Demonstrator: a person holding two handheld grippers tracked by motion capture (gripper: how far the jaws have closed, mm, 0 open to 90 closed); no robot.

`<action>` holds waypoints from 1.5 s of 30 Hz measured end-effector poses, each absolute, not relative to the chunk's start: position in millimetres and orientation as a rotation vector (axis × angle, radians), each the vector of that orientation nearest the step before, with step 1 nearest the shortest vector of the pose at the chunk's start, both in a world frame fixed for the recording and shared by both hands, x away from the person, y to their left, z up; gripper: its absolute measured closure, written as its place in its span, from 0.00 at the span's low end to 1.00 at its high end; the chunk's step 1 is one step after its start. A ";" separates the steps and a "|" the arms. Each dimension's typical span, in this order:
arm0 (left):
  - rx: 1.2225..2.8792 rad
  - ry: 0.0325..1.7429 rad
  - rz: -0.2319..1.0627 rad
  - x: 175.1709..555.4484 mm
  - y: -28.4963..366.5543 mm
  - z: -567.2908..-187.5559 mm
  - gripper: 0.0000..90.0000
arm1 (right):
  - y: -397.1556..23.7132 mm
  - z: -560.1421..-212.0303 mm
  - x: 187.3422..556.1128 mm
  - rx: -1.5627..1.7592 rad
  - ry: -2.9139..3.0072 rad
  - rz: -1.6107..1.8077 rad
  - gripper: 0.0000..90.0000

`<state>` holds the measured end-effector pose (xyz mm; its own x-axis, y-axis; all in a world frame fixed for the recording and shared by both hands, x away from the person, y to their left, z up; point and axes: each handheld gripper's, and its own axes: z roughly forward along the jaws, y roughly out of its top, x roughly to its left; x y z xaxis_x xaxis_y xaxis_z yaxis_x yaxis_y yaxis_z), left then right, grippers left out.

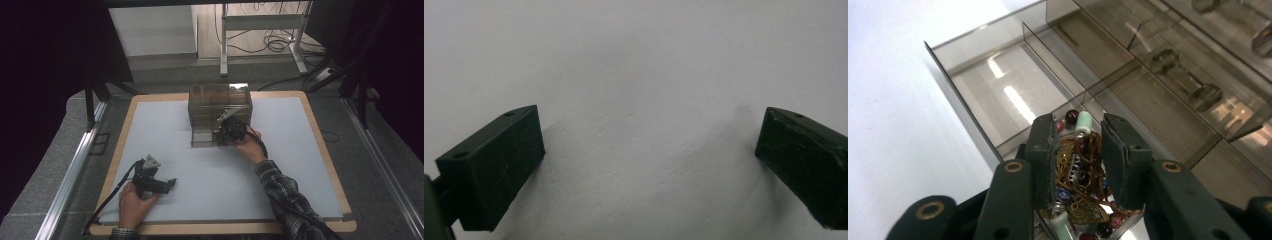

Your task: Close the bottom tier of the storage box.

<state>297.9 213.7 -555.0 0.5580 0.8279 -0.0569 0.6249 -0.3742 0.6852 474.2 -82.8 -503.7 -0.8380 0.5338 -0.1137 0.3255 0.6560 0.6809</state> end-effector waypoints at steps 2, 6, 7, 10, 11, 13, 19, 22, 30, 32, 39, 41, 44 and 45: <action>2.124 1.160 0.390 297.9 213.7 -555.0 0.00 | -82.9 -501.3 472.8 0.678 2.568 0.978 0.71; 2.124 1.160 0.390 297.9 213.7 -555.0 0.00 | -81.7 -497.0 469.2 0.659 2.566 0.993 0.68; 2.124 1.160 0.391 297.9 213.7 -555.0 0.00 | -81.6 -496.3 468.8 0.650 2.567 0.994 0.68; 2.126 1.160 0.391 297.9 213.8 -554.9 0.00 | -80.8 -493.2 466.2 0.636 2.566 1.006 0.66; 2.126 1.160 0.391 297.9 213.8 -554.9 0.00 | -80.5 -492.2 465.0 0.633 2.568 1.009 0.65; 2.126 1.160 0.391 297.9 213.8 -554.9 0.00 | -79.8 -490.5 463.0 0.627 2.572 1.015 0.64; 2.125 1.160 0.390 297.9 213.7 -555.0 0.00 | -80.9 -488.1 458.2 0.610 2.577 1.026 0.63; 2.126 1.160 0.391 297.9 213.8 -554.9 0.00 | -82.0 -486.9 456.2 0.605 2.576 1.031 0.63; 2.125 1.160 0.391 297.9 213.8 -554.9 0.00 | -85.1 -483.4 452.3 0.587 2.573 1.050 0.61; 2.125 1.161 0.391 297.9 213.8 -554.9 0.00 | -85.9 -482.5 451.0 0.579 2.573 1.051 0.60; 2.124 1.161 0.390 297.9 213.7 -555.0 0.00 | -90.6 -478.1 444.5 0.565 2.576 1.079 0.57; 2.124 1.161 0.390 297.9 213.7 -555.0 0.00 | -92.2 -477.6 442.4 0.553 2.576 1.083 0.56; 2.124 1.161 0.390 297.9 213.7 -555.0 0.00 | -94.5 -477.8 438.4 0.553 2.580 1.092 0.55; 2.124 1.161 0.391 297.9 213.7 -555.0 0.00 | -95.3 -478.1 437.2 0.551 2.581 1.094 0.55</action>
